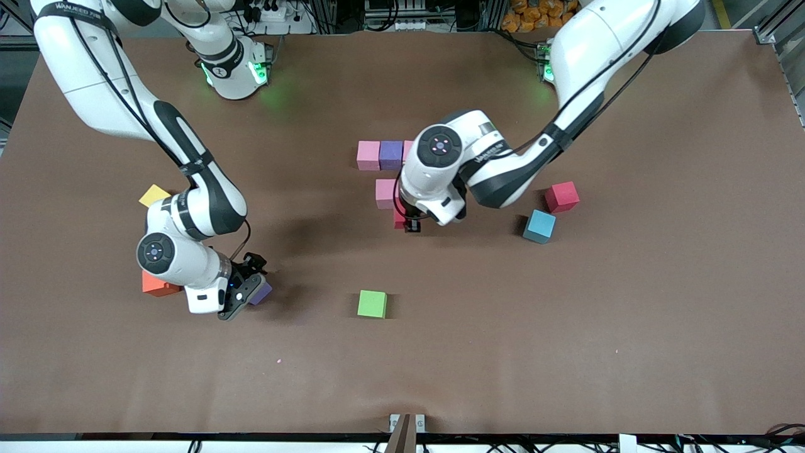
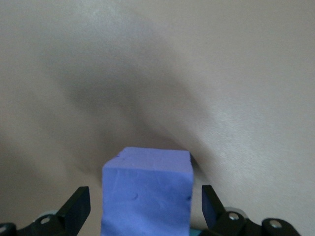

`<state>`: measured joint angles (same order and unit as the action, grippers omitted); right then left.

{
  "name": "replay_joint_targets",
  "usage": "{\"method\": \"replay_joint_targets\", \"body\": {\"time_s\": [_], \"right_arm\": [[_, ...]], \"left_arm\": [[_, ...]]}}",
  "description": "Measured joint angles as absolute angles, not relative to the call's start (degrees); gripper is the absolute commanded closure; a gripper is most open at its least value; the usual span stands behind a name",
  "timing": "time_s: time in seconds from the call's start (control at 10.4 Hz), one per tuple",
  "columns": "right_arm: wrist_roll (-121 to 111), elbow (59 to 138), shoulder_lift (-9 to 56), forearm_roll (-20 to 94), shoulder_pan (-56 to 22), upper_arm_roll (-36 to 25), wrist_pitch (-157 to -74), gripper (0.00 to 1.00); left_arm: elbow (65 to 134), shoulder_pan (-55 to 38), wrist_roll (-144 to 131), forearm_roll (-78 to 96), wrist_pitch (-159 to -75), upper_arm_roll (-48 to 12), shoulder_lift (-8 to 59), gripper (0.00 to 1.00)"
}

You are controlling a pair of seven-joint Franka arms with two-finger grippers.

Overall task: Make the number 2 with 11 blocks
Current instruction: 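Place the magenta cube below the pink cube with the left gripper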

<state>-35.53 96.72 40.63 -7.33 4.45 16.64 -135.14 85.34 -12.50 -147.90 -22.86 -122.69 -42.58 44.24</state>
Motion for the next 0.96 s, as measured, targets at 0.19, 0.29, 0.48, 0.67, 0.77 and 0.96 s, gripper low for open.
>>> {"method": "replay_joint_targets", "body": {"time_s": [0.19,0.29,0.48,0.67,0.77,0.96], "right_arm": [[-35.5,96.8,41.0,-7.3,4.0,16.7,-135.7,0.07],[-35.5,96.8,41.2,-7.3,4.0,16.7,-136.0,0.20],[-35.8,96.8,41.3,-8.0,3.5,16.7,-136.4,0.50],[-37.0,96.7,41.2,-10.5,3.3,16.6,-136.9,0.70],[-38.3,96.5,41.0,-10.9,3.5,16.4,-137.1,0.72],[-40.7,96.1,39.2,-11.3,3.5,16.3,-136.9,0.76]], "left_arm": [[85.3,-15.6,-150.0,-22.9,-124.6,-41.1,44.5,0.64],[85.0,-17.3,-150.9,-22.9,-125.5,-40.0,44.6,0.64],[83.4,-21.5,-152.1,-22.8,-126.1,-37.4,45.5,0.64],[81.1,-24.4,-153.2,-22.8,-126.2,-36.4,47.0,0.64],[80.0,-25.3,-153.4,-22.8,-126.2,-36.4,47.5,0.64],[78.4,-26.5,-154.2,-22.8,-126.3,-36.3,47.9,0.64]]}}
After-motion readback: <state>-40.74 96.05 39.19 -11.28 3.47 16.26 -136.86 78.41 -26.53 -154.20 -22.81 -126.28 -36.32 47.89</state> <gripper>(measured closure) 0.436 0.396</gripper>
